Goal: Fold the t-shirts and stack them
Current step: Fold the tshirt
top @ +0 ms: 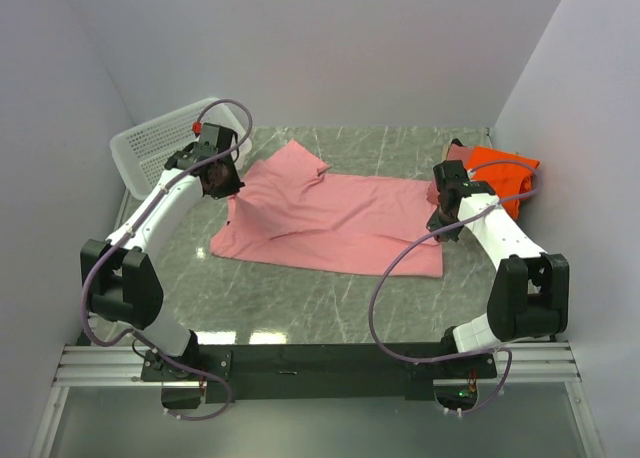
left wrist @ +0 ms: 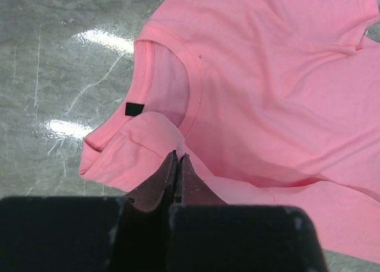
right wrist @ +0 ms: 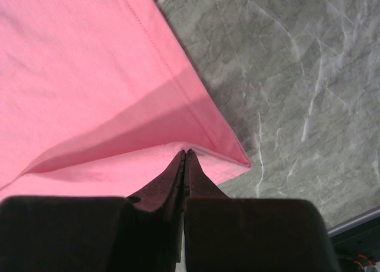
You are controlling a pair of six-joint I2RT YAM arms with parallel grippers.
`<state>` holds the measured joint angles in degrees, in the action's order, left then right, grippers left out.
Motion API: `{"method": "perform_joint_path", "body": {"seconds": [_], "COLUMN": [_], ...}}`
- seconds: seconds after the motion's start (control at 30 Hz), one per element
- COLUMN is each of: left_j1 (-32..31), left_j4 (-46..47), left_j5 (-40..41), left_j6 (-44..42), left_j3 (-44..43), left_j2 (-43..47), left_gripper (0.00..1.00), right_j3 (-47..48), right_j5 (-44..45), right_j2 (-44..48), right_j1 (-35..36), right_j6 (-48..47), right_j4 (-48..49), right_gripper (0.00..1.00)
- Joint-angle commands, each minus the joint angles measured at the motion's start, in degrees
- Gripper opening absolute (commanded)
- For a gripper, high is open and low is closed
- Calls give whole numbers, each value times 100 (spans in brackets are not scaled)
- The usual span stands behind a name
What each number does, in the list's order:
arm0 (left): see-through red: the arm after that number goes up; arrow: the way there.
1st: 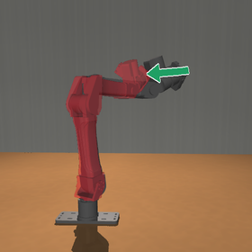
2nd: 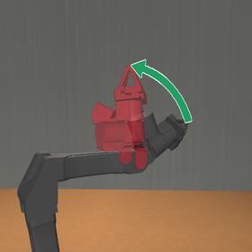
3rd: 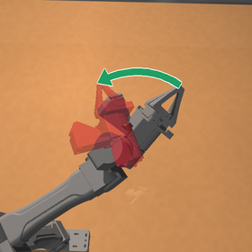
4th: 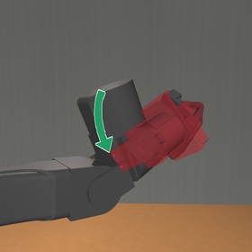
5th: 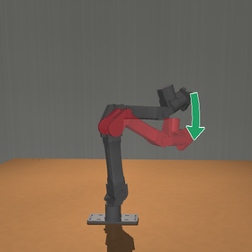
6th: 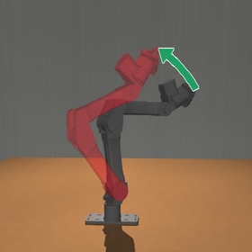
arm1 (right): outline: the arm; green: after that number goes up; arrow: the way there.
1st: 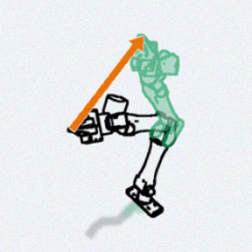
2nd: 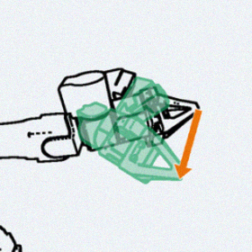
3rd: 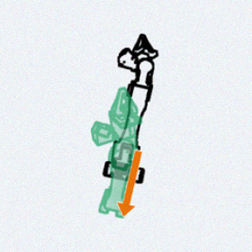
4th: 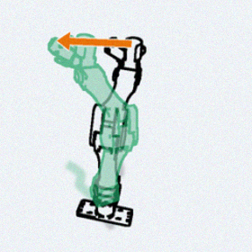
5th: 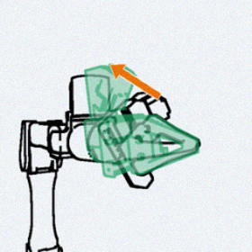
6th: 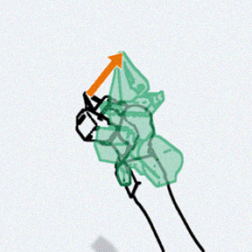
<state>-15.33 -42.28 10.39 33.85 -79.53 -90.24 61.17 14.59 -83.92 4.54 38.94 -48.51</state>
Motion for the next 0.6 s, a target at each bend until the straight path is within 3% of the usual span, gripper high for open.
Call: {"method": "perform_joint_path", "body": {"seconds": [0.0,0.1,0.13,0.17,0.2,0.23,0.33,0.43,0.57], "left_j1": [30,30,30,30,30,30,30,30,30], "left_j4": [132,159,168,202,238,273,449,537,782], "left_j5": [42,33,24,7,-20,-20,-72,-186,-563], "left_j6": [69,87,113,131,148,175,158,149,245], "left_j3": [-115,-256,-291,-318,-353,-353,-257,-81,559], "left_j2": [-46,-169,-205,-214,-205,-179,-38,94,365], "left_gripper": [0,17,37,50,62,82,96,98,99], "right_j3": [97,185,211,281,308,352,370,317,80], "right_j5": [176,132,106,71,44,35,122,219,-130], "right_j2": [-1,-98,-168,-186,-212,-256,-213,-46,121], "right_j1": [-67,-110,-119,-137,-181,-198,-242,-260,-260], "right_j6": [9,-44,-79,-149,-184,-202,-281,-325,-430], "right_j4": [184,219,219,219,219,202,202,219,307], "right_gripper": [0,4,12,21,36,42,55,62,62]}}
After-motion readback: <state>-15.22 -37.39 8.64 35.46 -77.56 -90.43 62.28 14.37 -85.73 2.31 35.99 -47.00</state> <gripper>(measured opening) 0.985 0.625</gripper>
